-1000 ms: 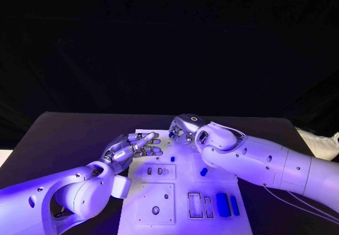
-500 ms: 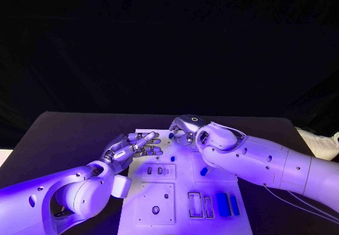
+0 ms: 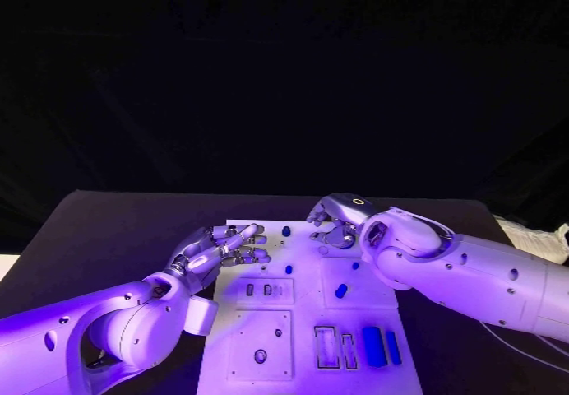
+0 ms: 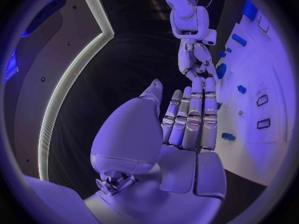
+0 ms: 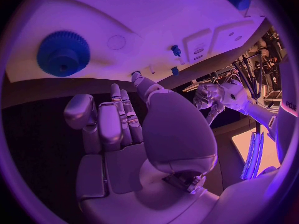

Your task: Assemble the parts on the task board

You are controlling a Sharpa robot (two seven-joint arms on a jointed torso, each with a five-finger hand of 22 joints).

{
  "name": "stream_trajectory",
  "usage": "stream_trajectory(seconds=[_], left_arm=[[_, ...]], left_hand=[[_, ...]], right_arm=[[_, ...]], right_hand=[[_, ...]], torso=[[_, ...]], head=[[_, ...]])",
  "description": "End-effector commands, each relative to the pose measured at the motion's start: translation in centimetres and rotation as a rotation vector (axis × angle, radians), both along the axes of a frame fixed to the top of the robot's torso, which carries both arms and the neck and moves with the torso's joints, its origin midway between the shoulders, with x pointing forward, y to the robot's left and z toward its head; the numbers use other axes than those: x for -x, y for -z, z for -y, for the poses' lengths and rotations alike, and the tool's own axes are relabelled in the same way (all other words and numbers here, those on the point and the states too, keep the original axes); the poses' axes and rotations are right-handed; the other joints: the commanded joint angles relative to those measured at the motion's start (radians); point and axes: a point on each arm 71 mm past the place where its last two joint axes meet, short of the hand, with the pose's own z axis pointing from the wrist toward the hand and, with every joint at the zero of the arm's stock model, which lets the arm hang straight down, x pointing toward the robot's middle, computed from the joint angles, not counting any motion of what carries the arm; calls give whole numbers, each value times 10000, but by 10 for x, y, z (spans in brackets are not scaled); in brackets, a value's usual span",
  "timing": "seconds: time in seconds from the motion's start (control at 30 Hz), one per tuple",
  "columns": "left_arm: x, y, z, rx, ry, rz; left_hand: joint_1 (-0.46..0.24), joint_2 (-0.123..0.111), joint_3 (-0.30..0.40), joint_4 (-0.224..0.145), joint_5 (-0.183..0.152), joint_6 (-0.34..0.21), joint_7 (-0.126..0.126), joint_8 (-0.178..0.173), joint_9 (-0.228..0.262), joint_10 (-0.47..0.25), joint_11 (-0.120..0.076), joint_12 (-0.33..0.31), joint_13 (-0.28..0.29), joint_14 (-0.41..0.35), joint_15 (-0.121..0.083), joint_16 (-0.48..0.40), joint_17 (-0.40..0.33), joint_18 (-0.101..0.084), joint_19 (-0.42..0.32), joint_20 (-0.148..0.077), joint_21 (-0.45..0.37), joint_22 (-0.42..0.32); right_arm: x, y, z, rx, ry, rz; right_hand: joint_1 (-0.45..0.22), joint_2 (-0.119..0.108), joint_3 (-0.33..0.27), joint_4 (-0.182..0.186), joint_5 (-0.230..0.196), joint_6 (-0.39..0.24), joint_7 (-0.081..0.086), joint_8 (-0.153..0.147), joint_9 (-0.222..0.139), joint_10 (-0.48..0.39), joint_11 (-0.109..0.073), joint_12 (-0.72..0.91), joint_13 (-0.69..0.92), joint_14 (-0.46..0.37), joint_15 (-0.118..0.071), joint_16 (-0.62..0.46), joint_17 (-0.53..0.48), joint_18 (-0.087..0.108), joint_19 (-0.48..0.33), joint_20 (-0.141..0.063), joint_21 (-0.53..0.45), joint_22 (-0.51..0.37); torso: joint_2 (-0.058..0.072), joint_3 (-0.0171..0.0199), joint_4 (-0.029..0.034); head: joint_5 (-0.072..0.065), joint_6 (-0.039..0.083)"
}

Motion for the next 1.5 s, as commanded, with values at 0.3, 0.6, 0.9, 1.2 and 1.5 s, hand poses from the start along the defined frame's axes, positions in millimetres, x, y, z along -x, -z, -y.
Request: stream_trajectory(seconds=[0.3,0.6,0.9,1.2,1.5], left_arm=[[0,-1,2,137,155,7],[0,-1,2,133,165,-12],[0,0,3,138,193,-25],[-1,0,4,135,241,-65],[-2,1,4,116,254,-105]], left_hand=[[27,67,4,-74,0,34,59,-64,-5,-22,66,-54,-4,19,78,-62,9,115,66,33,-56,-16],[28,69,-3,-86,0,33,59,-73,-5,-19,66,-63,-3,22,79,-74,18,115,71,34,-63,-23],[28,69,-3,-86,0,33,59,-73,-5,-19,66,-63,-3,22,79,-74,18,115,71,34,-63,-23],[26,72,-7,-90,0,37,57,-76,-4,-14,66,-66,-2,25,80,-80,23,115,73,35,-67,-26],[26,72,-7,-90,0,37,57,-76,-4,-14,66,-66,-2,25,80,-80,23,115,73,35,-67,-26]], right_arm=[[8,-3,51,1316,1033,-890],[1,-1,63,1586,1365,-883],[-7,1,55,1233,1354,-885],[-13,6,55,976,1712,-1502],[-14,9,53,1034,1766,-1856]], right_hand=[[82,-294,-973,159,131,-626,-121,-147,-97,-376,18,-214,-40,123,-20,47,-8,69,131,-18,-41,-75],[421,-139,-1579,436,142,-521,-116,-117,-75,-727,67,-247,-43,125,56,7,-76,91,96,19,-159,-228],[520,137,-1632,726,186,-321,-292,-117,-73,1604,-389,971,419,390,-277,680,1087,-127,767,-188,524,980],[221,-224,-2356,1316,578,-466,-598,-87,-64,4027,-666,12566,12389,819,-348,2394,4330,-606,1930,-433,1967,3474],[-125,4,-2656,1823,669,-487,-265,-71,-63,4667,-446,14434,14651,1001,-324,2788,5343,-760,2326,-242,2411,4355]], torso=[[-126,60,-242],[-102,60,-236],[-99,67,-219],[-94,69,-219],[-91,69,-225]], head=[[24,4],[-1,15],[3,-23],[-3,-47],[-8,-76]])
